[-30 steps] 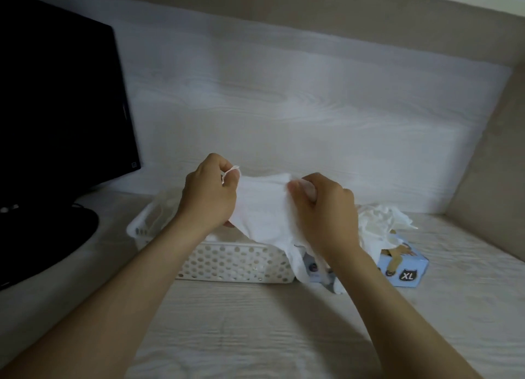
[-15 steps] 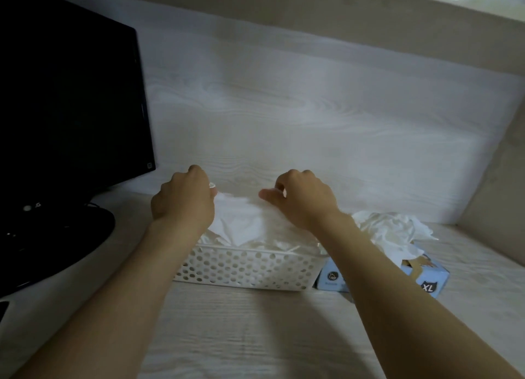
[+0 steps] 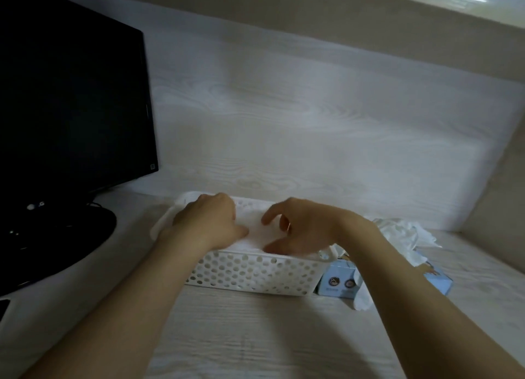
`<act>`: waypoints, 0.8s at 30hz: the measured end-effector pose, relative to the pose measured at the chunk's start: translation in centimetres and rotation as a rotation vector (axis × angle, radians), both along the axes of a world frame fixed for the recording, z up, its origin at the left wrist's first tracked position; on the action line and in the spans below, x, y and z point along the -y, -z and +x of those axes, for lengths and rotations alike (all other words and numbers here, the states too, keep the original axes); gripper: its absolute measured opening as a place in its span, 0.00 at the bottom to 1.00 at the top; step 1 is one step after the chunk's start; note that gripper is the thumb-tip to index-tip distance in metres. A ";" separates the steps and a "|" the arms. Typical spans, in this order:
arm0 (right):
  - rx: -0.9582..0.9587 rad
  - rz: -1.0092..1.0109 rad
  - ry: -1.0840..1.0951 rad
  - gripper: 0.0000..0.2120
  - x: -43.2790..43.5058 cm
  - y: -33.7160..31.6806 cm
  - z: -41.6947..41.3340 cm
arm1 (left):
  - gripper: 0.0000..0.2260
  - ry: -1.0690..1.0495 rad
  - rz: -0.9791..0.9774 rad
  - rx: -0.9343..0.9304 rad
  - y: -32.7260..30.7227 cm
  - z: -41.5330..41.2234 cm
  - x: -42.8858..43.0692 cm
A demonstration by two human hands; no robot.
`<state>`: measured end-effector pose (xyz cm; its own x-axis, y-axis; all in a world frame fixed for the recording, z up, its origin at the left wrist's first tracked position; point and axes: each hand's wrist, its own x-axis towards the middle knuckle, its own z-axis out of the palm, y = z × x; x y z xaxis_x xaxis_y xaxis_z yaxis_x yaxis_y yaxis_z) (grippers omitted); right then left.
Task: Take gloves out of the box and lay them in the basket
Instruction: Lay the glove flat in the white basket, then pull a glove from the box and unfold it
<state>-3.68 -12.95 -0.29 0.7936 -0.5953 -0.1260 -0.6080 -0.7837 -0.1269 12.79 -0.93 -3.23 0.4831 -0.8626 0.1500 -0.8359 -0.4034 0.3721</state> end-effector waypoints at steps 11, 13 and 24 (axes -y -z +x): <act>0.313 0.010 0.019 0.26 -0.5 1.8 -1.3 | 0.17 0.024 -0.299 0.317 -0.2 -2.4 -0.2; 0.478 -0.078 -0.018 0.16 -0.5 1.8 -2.5 | 0.15 0.069 -0.439 0.306 -0.4 -4.1 -0.2; 0.778 -0.639 0.319 0.19 2.2 3.9 -12.2 | 0.11 0.514 -0.722 0.584 4.3 -11.2 1.6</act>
<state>-15.87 -15.17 -4.15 0.3160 -0.5669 0.7608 -0.7260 -0.6607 -0.1907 1.60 -2.51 -7.56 -0.2265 -0.5562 0.7996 -0.9698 0.2053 -0.1318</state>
